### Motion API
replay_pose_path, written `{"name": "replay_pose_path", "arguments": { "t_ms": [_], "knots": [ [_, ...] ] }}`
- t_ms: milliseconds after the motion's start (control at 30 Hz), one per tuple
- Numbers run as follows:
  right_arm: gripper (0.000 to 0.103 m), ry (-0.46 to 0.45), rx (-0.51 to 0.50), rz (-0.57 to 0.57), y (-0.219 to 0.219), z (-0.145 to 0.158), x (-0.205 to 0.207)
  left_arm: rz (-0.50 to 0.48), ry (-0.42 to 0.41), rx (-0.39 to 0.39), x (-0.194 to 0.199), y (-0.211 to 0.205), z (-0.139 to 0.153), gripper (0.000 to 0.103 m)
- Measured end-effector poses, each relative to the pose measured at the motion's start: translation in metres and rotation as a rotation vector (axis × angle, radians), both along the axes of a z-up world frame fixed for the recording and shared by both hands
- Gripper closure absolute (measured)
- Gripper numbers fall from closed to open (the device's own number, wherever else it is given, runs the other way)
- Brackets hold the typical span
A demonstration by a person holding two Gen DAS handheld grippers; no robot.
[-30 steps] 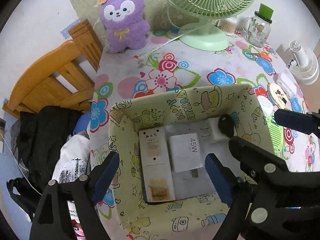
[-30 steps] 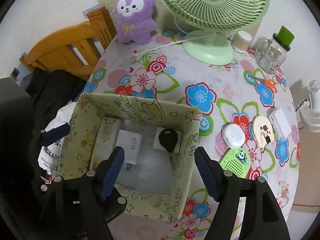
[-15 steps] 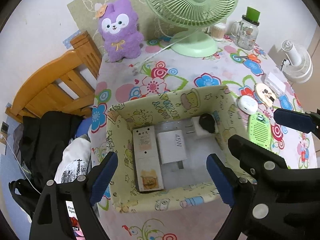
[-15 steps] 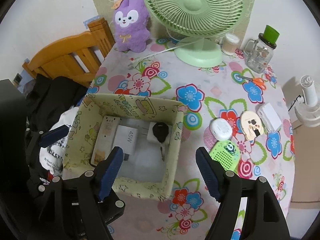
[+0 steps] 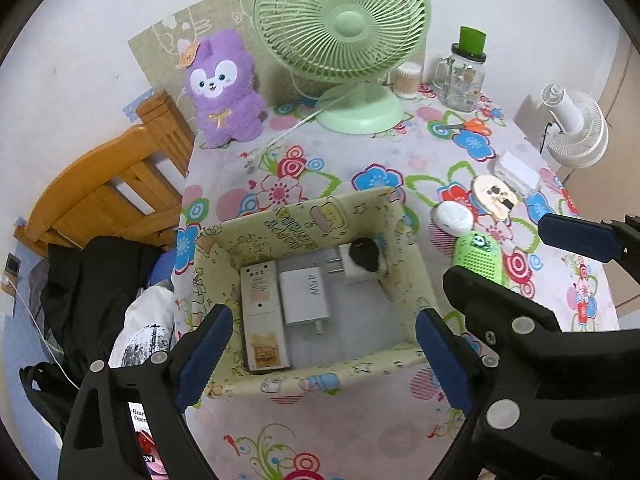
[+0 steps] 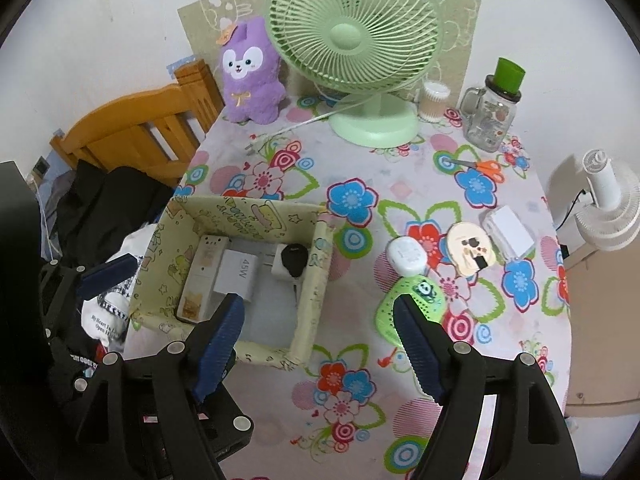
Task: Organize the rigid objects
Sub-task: 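Withdraw both tools from the box back over the table items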
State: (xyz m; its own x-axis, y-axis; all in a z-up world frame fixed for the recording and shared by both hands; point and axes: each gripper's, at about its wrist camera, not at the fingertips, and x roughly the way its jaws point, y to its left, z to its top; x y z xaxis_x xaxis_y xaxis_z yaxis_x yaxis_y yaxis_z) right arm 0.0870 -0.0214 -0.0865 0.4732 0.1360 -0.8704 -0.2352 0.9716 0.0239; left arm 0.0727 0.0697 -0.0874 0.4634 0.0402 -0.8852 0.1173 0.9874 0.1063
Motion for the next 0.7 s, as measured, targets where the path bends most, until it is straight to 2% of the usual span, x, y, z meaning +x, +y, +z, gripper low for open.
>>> {"name": "replay_pose_path", "arguments": {
  "t_ms": [467, 700],
  "knots": [
    [0.019, -0.048, 0.001, -0.007, -0.040, 0.023, -0.012, 0.001, -0.035, -0.011, -0.010, -0.038, 0.019, 0.008],
    [0.016, -0.076, 0.007, -0.025, -0.064, 0.033, -0.015, -0.030, -0.061, 0.001, -0.015, -0.059, 0.028, 0.008]
  ]
}}
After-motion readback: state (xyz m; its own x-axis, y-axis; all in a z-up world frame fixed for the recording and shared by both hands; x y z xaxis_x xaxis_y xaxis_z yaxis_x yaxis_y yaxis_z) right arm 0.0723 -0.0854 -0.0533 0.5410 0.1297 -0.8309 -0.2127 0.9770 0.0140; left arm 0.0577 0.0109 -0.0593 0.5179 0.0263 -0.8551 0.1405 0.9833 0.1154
